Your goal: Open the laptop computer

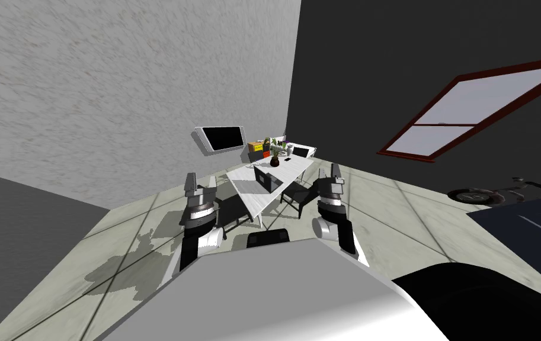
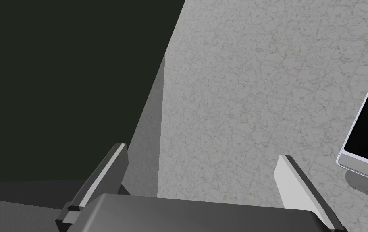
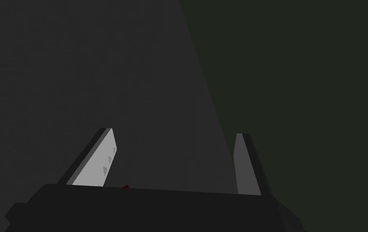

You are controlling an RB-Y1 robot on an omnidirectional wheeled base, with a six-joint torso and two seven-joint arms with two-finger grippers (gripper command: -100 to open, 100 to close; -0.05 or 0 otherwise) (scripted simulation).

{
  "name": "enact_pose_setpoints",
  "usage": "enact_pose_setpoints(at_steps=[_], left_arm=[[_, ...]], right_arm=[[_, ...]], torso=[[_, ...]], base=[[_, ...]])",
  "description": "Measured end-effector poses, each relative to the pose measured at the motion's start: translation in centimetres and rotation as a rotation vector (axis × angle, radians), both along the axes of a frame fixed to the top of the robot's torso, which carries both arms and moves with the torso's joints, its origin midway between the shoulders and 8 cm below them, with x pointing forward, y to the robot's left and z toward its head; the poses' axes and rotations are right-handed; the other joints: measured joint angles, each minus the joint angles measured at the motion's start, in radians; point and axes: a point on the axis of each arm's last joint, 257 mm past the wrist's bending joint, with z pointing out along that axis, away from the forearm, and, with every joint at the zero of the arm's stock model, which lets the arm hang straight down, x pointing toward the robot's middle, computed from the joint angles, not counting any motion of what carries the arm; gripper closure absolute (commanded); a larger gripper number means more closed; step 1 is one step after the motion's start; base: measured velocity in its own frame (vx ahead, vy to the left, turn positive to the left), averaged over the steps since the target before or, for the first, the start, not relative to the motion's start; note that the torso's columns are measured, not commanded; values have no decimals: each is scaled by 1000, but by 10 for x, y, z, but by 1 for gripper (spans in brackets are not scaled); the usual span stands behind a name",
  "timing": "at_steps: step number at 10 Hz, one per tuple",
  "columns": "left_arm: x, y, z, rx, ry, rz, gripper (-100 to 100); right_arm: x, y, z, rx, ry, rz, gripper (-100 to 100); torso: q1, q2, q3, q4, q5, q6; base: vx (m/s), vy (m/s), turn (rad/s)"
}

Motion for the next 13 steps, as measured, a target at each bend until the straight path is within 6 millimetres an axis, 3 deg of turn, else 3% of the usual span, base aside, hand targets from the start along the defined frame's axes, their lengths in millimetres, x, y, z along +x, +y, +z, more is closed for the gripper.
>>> enact_pose_setpoints(at_steps=[2, 9, 10, 13], left_arm=[[0, 0, 0, 0, 0, 0, 0], [0, 0, 0, 0, 0, 0, 0], [0, 0, 0, 0, 0, 0, 0], [0, 0, 0, 0, 0, 0, 0]], right_arm=[[0, 0, 0, 0, 0, 0, 0], [0, 0, 0, 0, 0, 0, 0], [0, 0, 0, 0, 0, 0, -100], [6, 9, -4, -89, 29, 14, -100]], torso=[[0, 104, -209, 105, 0, 0], [0, 618, -1234, 617, 0, 0], [0, 691, -1382, 691, 0, 0], [1, 737, -1475, 737, 0, 0]], base=[[0, 0, 0], [0, 0, 0], [3, 5, 25], [-8, 13, 55]])
